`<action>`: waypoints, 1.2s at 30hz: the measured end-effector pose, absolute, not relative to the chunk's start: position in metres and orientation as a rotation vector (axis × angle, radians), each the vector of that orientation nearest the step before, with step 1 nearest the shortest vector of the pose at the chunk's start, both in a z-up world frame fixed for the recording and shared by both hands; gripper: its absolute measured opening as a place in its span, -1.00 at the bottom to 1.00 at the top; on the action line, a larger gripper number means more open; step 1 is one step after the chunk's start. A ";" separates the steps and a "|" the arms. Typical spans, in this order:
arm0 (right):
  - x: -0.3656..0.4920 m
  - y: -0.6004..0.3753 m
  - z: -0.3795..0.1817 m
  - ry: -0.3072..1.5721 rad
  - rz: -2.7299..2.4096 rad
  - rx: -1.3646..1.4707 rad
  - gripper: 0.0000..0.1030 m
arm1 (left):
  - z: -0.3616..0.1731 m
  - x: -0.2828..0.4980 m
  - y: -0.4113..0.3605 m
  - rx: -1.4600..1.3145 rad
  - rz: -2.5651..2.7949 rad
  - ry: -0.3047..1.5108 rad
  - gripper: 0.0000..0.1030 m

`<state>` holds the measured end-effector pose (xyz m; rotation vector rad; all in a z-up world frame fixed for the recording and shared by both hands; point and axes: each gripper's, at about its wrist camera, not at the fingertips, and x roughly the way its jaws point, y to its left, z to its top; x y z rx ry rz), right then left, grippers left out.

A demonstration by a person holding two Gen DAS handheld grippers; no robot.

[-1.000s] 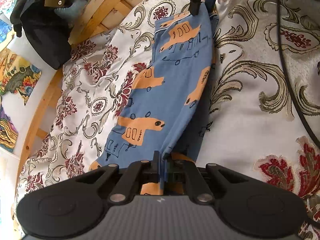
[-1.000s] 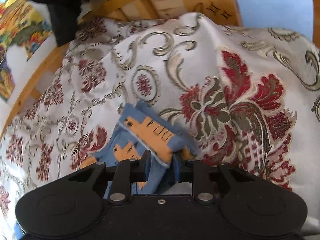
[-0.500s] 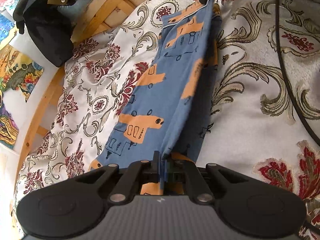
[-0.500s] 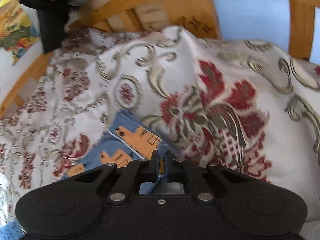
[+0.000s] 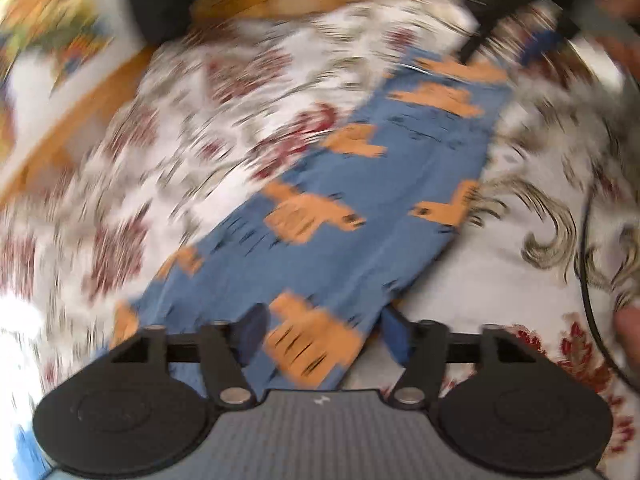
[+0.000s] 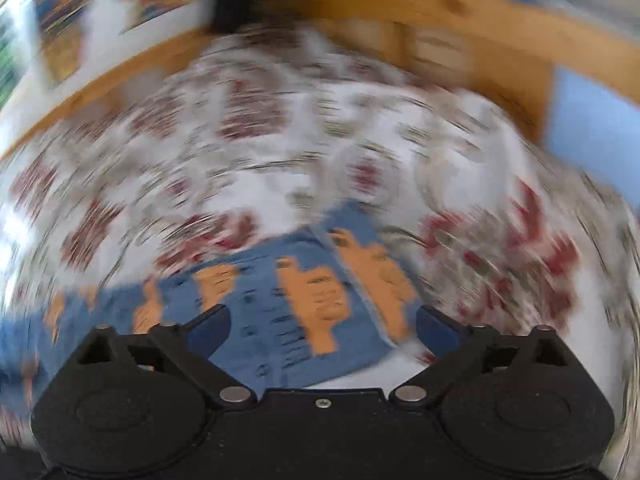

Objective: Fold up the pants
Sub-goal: 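Open both grippers to release the folded pants, then grasp the folded pants edge with the left gripper while the right gripper approaches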

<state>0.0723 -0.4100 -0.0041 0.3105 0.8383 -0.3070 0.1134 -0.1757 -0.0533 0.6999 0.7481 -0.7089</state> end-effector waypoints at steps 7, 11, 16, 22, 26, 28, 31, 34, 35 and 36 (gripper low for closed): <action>0.147 -0.351 -0.001 0.838 0.052 0.200 0.97 | -0.028 0.172 -0.092 0.502 -0.416 0.736 0.63; 0.201 -0.313 -0.006 0.833 0.195 0.156 0.97 | -0.040 0.223 -0.080 0.497 -0.311 0.698 0.44; 0.249 -0.283 -0.009 0.844 0.288 0.145 0.96 | -0.059 0.255 -0.059 0.391 -0.323 0.811 0.11; 0.281 -0.271 -0.015 0.842 0.351 0.104 0.92 | -0.055 0.271 -0.039 0.085 -0.386 0.971 0.26; 0.297 -0.269 -0.019 0.833 0.408 0.030 0.68 | -0.057 0.292 -0.030 -0.113 -0.313 1.075 0.07; 0.305 -0.267 -0.021 0.839 0.461 0.003 0.39 | -0.064 0.302 -0.027 -0.177 -0.257 1.118 -0.50; 0.323 -0.266 -0.025 0.906 0.600 0.095 0.20 | -0.074 0.304 -0.020 -0.215 -0.188 1.141 -0.85; 0.343 -0.256 -0.037 1.022 0.706 0.242 0.18 | -0.075 0.298 -0.017 -0.214 -0.175 1.141 -0.94; 0.349 -0.249 -0.041 1.067 0.738 0.283 0.18 | -0.075 0.294 -0.018 -0.198 -0.177 1.134 -0.94; 0.354 -0.242 -0.047 1.110 0.760 0.321 0.15 | -0.076 0.289 -0.020 -0.169 -0.184 1.119 -0.94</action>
